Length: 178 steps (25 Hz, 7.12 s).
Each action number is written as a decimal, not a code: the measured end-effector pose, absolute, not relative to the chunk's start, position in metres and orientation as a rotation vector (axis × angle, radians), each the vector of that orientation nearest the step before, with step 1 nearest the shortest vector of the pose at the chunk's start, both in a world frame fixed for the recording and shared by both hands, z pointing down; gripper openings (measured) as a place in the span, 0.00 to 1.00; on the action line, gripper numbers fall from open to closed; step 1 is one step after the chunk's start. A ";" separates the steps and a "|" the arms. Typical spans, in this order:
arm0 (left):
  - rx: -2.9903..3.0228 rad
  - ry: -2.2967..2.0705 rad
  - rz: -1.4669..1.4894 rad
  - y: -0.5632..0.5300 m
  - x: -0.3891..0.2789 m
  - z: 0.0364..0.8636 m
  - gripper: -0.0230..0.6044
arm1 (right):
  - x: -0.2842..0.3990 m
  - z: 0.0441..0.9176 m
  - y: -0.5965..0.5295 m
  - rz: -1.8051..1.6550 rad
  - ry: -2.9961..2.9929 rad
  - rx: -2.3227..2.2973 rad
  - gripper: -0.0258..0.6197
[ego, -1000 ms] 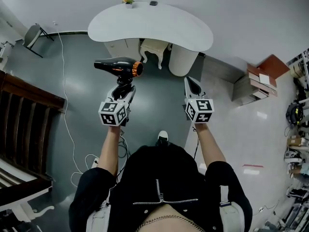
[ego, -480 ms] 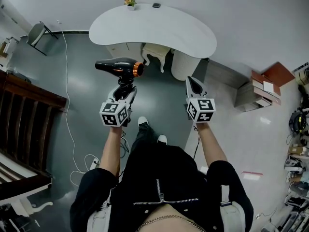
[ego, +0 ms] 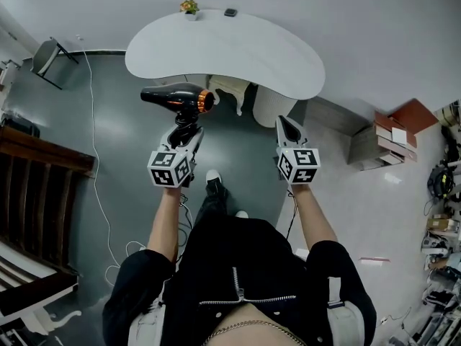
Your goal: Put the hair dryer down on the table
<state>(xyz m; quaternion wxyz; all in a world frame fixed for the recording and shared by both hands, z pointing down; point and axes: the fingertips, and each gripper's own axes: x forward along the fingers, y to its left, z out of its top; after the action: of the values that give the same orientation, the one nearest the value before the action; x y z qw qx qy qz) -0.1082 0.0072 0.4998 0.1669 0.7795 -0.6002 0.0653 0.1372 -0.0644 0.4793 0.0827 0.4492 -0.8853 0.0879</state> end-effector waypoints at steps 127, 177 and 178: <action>1.960 -1.271 0.949 -0.554 -0.092 0.773 0.44 | 0.127 0.593 -0.468 0.533 -2.281 1.480 0.05; 2.103 -1.357 0.727 -0.388 -0.168 0.670 0.07 | 0.030 0.537 -0.364 0.473 -2.490 1.401 0.05; 2.113 -1.369 0.715 -0.383 -0.171 0.665 0.07 | 0.028 0.535 -0.362 0.466 -2.493 1.400 0.05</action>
<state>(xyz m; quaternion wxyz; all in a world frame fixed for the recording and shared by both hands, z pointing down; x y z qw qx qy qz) -0.1708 -0.3830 0.6649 0.2590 0.7797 -0.5053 0.2639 0.0284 -0.3617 0.5346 0.1220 0.4796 -0.8542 0.1596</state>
